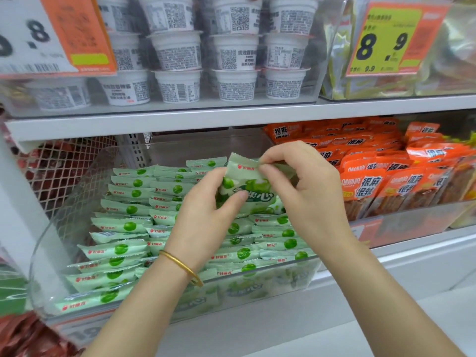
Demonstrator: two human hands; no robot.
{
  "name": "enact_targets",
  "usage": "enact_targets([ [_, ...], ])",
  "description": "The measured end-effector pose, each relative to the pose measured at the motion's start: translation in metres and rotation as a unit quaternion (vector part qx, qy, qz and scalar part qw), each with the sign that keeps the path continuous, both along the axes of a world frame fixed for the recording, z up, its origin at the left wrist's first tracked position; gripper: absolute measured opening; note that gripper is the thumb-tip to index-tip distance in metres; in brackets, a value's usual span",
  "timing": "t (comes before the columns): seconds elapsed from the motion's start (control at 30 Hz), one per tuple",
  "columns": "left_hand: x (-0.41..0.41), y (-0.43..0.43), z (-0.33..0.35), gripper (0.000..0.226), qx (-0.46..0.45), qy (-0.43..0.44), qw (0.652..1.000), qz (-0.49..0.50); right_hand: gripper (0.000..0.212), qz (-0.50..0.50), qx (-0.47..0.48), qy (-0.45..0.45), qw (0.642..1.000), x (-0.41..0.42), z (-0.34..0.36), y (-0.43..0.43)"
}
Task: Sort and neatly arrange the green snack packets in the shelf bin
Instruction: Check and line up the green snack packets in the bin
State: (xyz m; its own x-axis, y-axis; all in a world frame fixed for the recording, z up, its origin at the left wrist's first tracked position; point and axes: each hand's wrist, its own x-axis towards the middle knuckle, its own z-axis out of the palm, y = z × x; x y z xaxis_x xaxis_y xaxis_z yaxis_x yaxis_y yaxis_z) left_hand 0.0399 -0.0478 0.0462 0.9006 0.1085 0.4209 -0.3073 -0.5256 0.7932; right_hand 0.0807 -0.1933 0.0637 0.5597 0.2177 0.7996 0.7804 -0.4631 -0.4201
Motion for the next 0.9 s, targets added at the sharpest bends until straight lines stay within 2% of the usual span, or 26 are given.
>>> enact_targets([
  [0.17,-0.013,0.004,0.008,0.024,-0.158,0.025,0.986,-0.041,0.032,0.115,0.104,0.112,0.982,-0.002,-0.001,-0.003],
  [0.23,-0.017,0.004,0.011,0.027,-0.206,0.034,0.976,-0.068,0.032,0.159,0.114,0.164,0.967,-0.004,-0.001,-0.003],
  [0.37,-0.020,0.006,0.011,0.036,-0.215,0.054,0.969,-0.110,0.020,0.185,0.133,0.226,0.947,-0.008,-0.002,0.000],
  [0.5,-0.020,0.007,0.009,0.071,-0.218,0.092,0.958,-0.165,0.018,0.213,0.248,0.302,0.895,-0.007,-0.002,0.001],
  [0.57,-0.018,0.008,0.008,0.081,-0.223,0.091,0.954,-0.178,0.018,0.218,0.268,0.318,0.883,-0.007,-0.003,0.001],
  [0.8,-0.018,0.004,0.011,0.088,-0.249,0.087,0.950,-0.169,0.016,0.221,0.311,0.354,0.854,-0.006,-0.003,0.001],
  [0.9,-0.018,0.002,0.009,0.089,-0.191,0.072,0.973,-0.107,0.017,0.205,0.313,0.362,0.854,-0.005,-0.003,-0.002],
])
